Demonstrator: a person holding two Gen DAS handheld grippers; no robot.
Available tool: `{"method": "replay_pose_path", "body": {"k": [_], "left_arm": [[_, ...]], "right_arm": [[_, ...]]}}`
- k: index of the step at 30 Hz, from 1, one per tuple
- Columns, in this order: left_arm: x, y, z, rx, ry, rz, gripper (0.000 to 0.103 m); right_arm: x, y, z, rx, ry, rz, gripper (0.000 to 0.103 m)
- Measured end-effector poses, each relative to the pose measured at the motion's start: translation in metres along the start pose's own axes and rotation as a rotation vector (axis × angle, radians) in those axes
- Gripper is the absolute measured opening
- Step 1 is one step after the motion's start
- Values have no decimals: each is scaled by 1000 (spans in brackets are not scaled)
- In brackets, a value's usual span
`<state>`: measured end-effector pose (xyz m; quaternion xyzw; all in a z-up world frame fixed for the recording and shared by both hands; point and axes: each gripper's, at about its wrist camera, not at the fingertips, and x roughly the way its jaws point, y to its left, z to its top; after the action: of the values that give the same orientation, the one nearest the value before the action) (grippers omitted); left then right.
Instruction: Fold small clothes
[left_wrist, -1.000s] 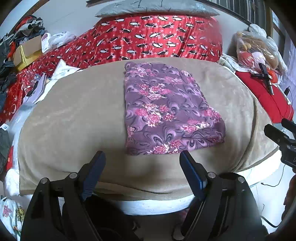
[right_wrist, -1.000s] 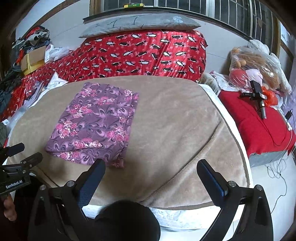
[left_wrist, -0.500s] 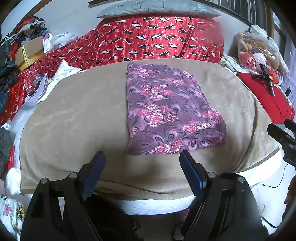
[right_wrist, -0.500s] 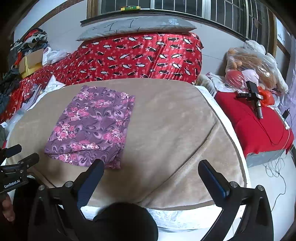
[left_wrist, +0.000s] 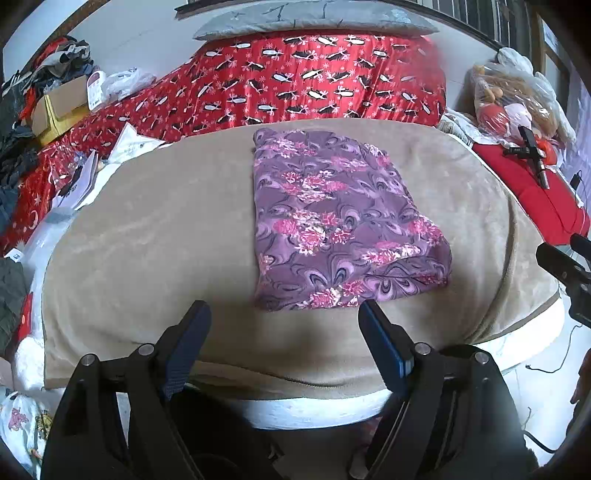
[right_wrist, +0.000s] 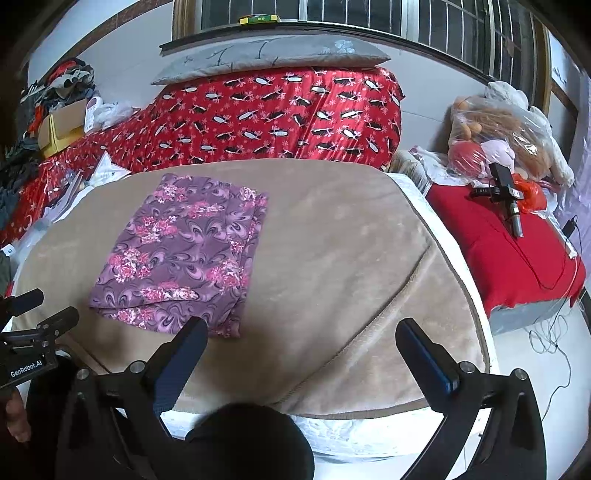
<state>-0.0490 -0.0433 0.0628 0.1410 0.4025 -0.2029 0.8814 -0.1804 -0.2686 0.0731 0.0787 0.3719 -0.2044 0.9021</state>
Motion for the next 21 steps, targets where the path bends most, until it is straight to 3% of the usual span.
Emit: {"method": "replay_pose_path", "body": {"k": [21], "left_arm": [[-5,-10,2,42,-30,17,83]], "right_arm": [[1,-5,3,-2,-1,4,102]]}}
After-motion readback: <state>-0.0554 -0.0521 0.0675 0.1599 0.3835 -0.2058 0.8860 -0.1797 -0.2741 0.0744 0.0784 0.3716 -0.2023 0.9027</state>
